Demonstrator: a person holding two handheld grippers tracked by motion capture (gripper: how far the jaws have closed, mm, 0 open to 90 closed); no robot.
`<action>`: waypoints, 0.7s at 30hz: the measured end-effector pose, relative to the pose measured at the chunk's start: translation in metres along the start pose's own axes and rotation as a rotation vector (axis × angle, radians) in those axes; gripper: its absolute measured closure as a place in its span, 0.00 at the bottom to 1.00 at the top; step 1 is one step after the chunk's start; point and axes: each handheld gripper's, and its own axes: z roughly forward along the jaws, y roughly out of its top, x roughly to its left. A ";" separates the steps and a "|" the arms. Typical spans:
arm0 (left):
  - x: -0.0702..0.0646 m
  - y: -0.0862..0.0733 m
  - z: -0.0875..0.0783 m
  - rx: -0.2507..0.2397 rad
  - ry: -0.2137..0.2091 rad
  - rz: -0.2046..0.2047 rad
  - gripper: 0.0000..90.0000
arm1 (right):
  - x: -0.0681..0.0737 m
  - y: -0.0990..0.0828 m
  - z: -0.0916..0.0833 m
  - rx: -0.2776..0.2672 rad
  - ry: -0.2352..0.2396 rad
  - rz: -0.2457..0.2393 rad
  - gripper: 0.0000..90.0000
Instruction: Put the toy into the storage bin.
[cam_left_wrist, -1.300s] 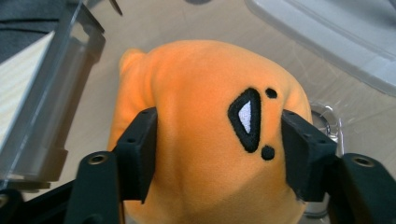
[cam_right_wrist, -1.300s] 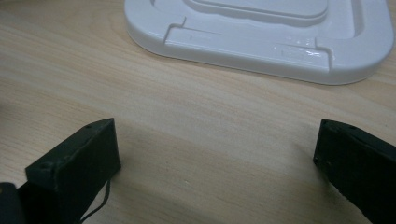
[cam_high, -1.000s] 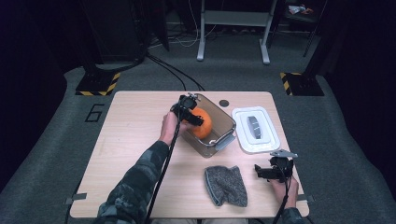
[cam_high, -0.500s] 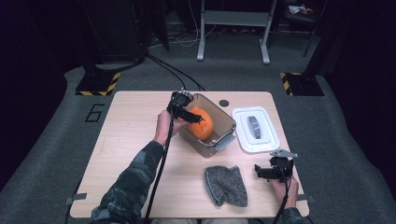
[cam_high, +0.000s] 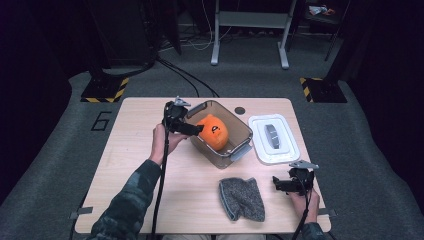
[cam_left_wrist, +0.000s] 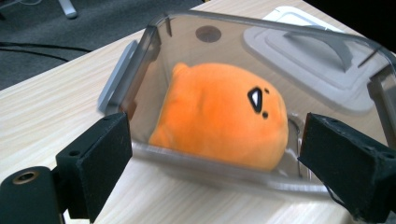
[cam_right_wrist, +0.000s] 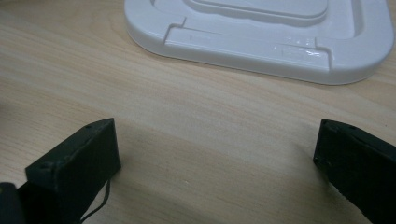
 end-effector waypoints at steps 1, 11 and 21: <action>0.001 -0.003 -0.004 -0.006 0.001 -0.001 0.09 | 0.000 0.000 0.000 0.000 0.000 0.000 0.00; 0.011 -0.046 -0.025 -0.044 0.041 -0.047 0.08 | 0.000 0.000 0.000 0.000 0.000 0.000 0.00; 0.021 -0.087 -0.030 -0.024 0.079 -0.078 0.07 | 0.000 0.000 0.000 0.000 0.000 0.000 0.00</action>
